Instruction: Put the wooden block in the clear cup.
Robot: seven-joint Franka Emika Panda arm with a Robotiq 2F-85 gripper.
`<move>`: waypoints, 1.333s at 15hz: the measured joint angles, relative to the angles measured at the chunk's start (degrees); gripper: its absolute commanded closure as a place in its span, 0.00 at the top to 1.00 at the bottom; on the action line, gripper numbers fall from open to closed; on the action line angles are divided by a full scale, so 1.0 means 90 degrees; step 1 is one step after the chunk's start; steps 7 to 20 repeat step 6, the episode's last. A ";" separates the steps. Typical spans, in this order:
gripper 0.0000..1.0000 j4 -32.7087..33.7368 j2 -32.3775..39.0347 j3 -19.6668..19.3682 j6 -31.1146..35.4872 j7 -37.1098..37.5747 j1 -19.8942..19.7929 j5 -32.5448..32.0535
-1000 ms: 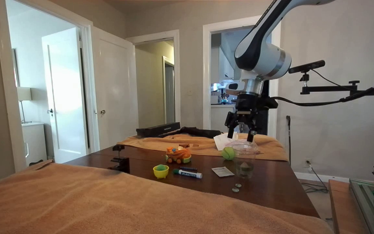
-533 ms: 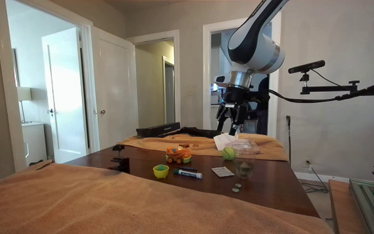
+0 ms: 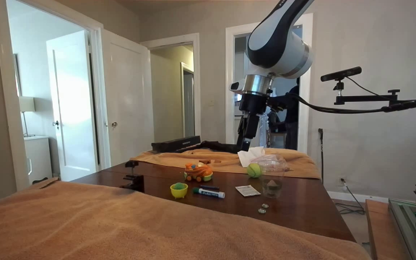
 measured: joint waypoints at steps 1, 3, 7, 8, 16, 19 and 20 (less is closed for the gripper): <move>1.00 0.0000 -0.0013 0.0003 -0.0014 0.0020 -0.0022 -0.0001; 1.00 0.0000 -0.0019 0.0003 -0.0032 0.0022 -0.0056 -0.0002; 1.00 0.0000 -0.0020 0.0003 -0.0034 0.0023 -0.0068 -0.0003; 1.00 0.0000 -0.0020 0.0003 -0.0034 0.0023 -0.0068 -0.0003; 1.00 0.0000 -0.0020 0.0003 -0.0034 0.0023 -0.0068 -0.0003; 1.00 0.0000 -0.0020 0.0003 -0.0034 0.0023 -0.0068 -0.0003; 1.00 0.0000 -0.0020 0.0003 -0.0034 0.0023 -0.0068 -0.0003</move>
